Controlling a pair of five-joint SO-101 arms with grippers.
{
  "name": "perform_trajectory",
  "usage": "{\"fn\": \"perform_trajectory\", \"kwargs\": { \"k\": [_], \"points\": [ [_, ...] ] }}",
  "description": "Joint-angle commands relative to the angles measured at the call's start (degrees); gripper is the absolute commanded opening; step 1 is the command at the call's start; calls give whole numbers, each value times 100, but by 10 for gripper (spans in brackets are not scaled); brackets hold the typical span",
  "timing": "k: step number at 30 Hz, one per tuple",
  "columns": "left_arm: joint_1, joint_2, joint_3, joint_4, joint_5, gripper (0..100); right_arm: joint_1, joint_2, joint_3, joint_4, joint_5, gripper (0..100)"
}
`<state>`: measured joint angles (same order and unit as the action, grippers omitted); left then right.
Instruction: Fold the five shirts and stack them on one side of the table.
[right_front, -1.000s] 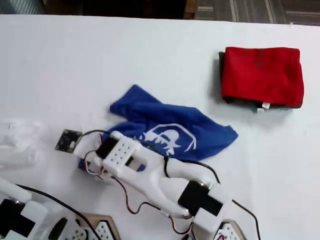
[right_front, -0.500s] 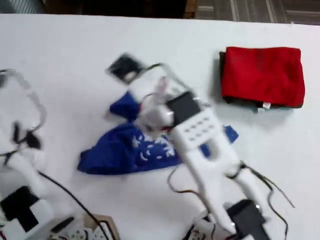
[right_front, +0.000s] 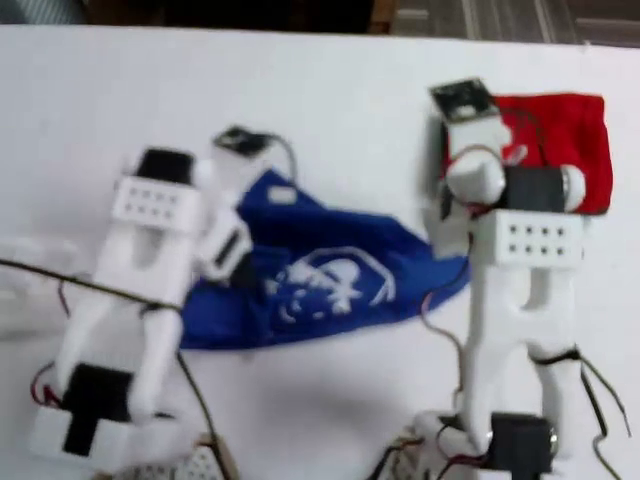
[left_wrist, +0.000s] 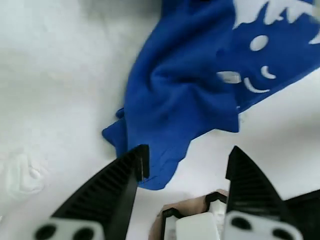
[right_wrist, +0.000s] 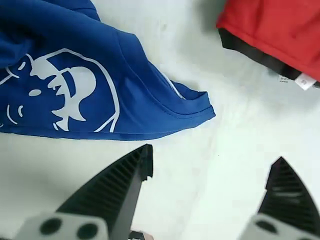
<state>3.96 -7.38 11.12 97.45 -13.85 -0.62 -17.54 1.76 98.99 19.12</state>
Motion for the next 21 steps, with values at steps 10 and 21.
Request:
{"fn": "perform_trajectory", "kwargs": {
  "k": [10,21],
  "points": [
    [334,949,919,-967,141,264,110,-295,-9,22,44,355],
    [1160,1020,1182,-1486,167,264,110,-286,26,-92,44,355]
  ]
}}
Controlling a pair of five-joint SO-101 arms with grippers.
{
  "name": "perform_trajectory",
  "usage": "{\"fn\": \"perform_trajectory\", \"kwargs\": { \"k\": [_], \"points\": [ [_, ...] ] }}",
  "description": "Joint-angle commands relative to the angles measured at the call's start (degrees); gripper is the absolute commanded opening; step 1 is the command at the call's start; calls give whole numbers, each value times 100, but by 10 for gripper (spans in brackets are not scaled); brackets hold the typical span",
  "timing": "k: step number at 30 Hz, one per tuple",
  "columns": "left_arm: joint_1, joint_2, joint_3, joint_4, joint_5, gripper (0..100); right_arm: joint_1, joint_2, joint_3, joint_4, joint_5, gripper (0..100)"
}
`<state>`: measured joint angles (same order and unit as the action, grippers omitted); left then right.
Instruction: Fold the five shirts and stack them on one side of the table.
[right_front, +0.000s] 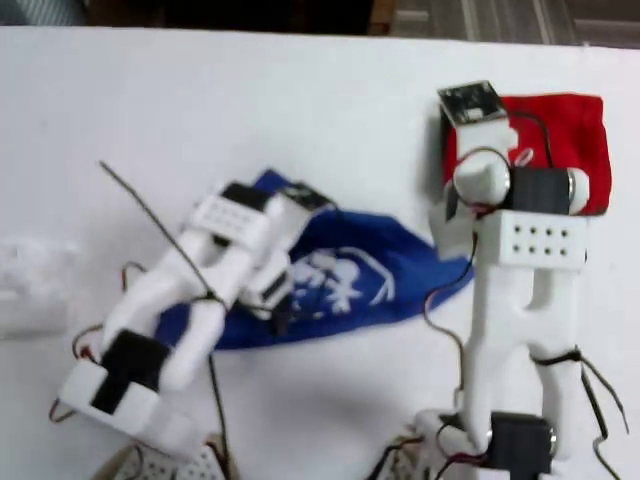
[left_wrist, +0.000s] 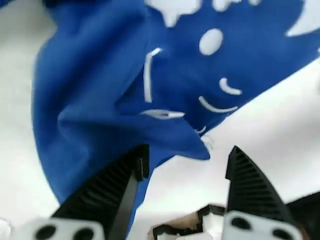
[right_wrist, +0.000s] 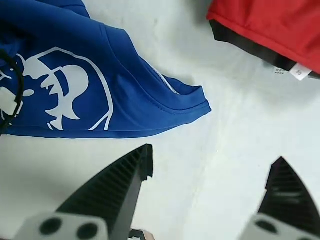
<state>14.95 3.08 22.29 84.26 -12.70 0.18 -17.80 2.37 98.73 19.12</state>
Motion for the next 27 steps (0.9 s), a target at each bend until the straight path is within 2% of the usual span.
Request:
{"fn": "perform_trajectory", "kwargs": {
  "k": [1,5,11,18,20,24,27],
  "points": [
    [62,-26,127,-202,53,264,31,-259,-35,-66,44,355],
    [70,-26,391,-396,44,264,31,-242,-35,-66,44,355],
    [-220,-26,1033,-1178,0,264,31,-259,-35,-66,44,355],
    [-255,-26,980,-1284,9,260,31,-259,-26,-48,35,355],
    [-264,-26,980,-1275,9,214,31,-259,-26,-40,35,355],
    [-281,-26,954,-1257,18,18,31,-259,-26,-31,35,355],
    [-246,-62,945,-1222,26,37,31,-224,-26,-31,35,355]
  ]
}}
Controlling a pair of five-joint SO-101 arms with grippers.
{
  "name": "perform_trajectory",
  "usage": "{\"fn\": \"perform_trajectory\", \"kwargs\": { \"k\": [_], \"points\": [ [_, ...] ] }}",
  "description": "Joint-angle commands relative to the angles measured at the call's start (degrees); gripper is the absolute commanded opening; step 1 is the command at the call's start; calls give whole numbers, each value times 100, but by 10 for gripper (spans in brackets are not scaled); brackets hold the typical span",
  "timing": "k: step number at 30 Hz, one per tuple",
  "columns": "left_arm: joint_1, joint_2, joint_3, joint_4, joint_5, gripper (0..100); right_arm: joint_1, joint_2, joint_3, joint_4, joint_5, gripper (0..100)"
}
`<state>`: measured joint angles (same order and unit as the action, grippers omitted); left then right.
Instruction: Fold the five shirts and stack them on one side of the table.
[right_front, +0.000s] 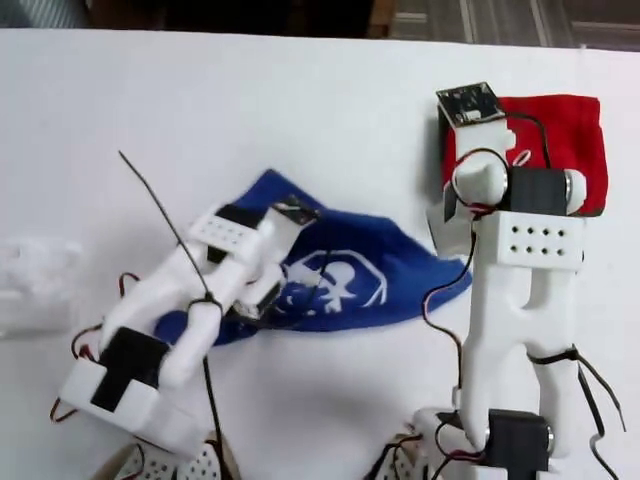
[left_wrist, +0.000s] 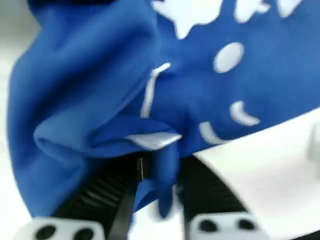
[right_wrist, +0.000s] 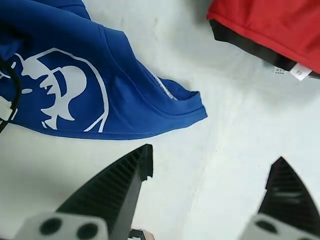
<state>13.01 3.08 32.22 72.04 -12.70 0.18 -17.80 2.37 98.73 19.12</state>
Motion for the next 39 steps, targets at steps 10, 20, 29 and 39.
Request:
{"fn": "perform_trajectory", "kwargs": {
  "k": [10,20,29,39],
  "points": [
    [-53,-44,-734,958,0,57,-224,-268,440,-189,18,355],
    [-97,-35,-822,1037,-9,164,-382,-268,457,-189,18,355],
    [-97,-26,-576,835,-9,20,-374,-268,457,-189,26,355],
    [-105,-88,-1042,1503,-9,26,-409,-224,457,-189,-9,355]
  ]
}}
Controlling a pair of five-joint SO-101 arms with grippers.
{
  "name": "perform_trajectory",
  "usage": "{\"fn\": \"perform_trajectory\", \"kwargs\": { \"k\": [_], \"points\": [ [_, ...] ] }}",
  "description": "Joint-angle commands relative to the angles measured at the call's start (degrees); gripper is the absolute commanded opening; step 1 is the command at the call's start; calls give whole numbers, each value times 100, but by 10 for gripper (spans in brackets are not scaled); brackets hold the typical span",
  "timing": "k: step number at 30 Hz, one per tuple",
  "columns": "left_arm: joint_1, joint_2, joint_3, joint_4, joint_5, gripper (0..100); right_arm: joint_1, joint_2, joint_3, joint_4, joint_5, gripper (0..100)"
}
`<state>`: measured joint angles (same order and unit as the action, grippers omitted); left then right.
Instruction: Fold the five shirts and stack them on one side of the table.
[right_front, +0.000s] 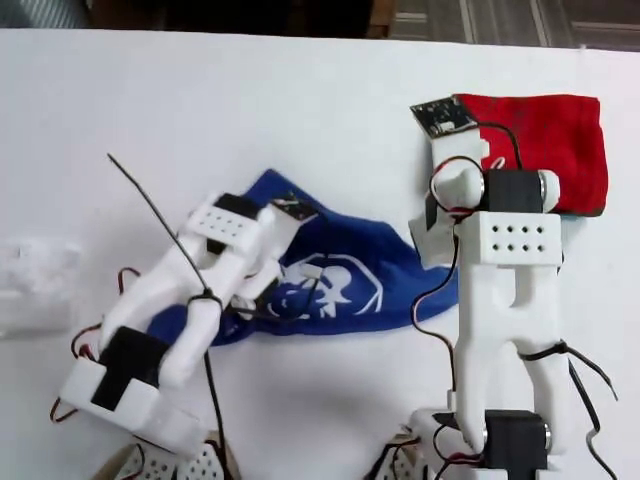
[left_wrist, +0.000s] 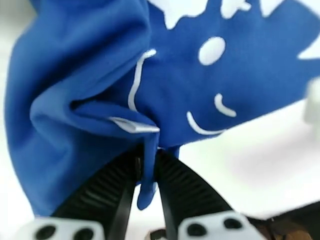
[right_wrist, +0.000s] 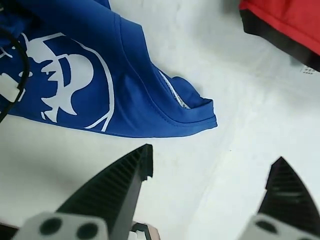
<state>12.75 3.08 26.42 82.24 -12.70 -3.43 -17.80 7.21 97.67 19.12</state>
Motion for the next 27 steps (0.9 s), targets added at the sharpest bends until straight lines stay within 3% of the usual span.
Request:
{"fn": "perform_trajectory", "kwargs": {
  "k": [1,9,15,20,27],
  "points": [
    [-97,-88,-664,721,-18,26,-40,-224,-26,-92,-9,355],
    [-1143,-88,-2079,1960,-958,26,-48,-215,-18,-233,-18,355],
    [-1451,-35,-1815,1829,-1266,35,-48,-215,-18,-365,-18,355],
    [-1468,-35,-1130,1187,-1266,114,-48,-215,-18,-347,-18,355],
    [-1486,-79,-840,958,-1257,39,-13,-215,-9,-321,-18,355]
  ]
}}
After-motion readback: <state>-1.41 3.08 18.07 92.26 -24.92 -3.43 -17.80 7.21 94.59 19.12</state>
